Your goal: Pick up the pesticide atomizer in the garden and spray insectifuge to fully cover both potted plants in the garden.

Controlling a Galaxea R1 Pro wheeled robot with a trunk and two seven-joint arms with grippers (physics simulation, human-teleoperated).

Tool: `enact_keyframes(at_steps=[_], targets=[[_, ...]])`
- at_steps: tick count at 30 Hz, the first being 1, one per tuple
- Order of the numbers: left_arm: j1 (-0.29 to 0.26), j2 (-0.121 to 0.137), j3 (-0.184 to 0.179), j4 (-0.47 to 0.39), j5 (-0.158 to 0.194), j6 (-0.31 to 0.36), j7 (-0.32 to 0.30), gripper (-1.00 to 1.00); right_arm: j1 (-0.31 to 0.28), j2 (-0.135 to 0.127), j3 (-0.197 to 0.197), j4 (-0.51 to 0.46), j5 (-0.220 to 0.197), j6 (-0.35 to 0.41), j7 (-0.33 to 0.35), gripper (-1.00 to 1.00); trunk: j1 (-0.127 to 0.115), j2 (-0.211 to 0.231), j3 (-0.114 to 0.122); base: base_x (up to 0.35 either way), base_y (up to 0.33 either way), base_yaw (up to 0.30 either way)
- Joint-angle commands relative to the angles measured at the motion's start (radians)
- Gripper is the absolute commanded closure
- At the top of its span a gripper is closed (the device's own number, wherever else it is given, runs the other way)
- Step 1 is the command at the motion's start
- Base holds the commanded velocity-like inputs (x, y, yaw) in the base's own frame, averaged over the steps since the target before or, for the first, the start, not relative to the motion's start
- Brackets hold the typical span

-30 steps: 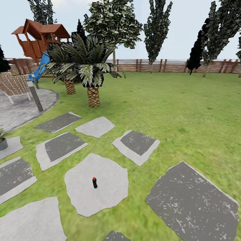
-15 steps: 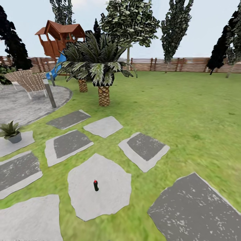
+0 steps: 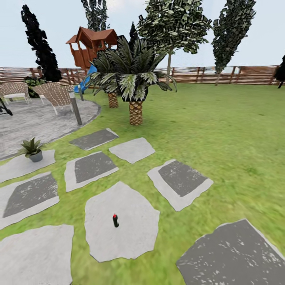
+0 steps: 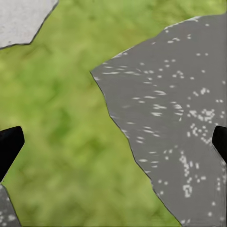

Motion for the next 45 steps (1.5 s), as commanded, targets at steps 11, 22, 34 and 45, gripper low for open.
enact_keyframes(at_steps=[11, 22, 34, 45], targets=[[-0.001, 0.000, 0.001, 0.001, 0.000, -0.003, -0.001, -1.00, 0.000, 0.001, 0.000, 0.002, 0.000, -0.003, 0.000, -1.00, 0.000, 0.000, -0.008, 0.092, -0.197, 0.253], [-0.001, 0.000, 0.001, 0.001, 0.001, -0.004, -0.001, -1.00, 0.000, 0.001, 0.000, 0.002, 0.000, -0.003, 0.000, -1.00, 0.000, 0.000, -0.014, 0.048, -0.091, 0.253], [-0.144, 0.007, -0.002, -0.009, -0.010, 0.013, 0.011, -1.00, -0.002, 0.002, -0.003, -0.084, -0.004, -0.002, -0.005, -1.00, 0.000, 0.000, -0.015, 0.001, -0.002, 0.041], [-0.353, -0.003, -0.003, -0.004, 0.000, 0.107, 0.002, -1.00, -0.171, 0.002, -0.004, -0.327, -0.004, 0.064, -0.006, -1.00, 0.000, 0.000, -0.015, 0.000, 0.000, 0.000]])
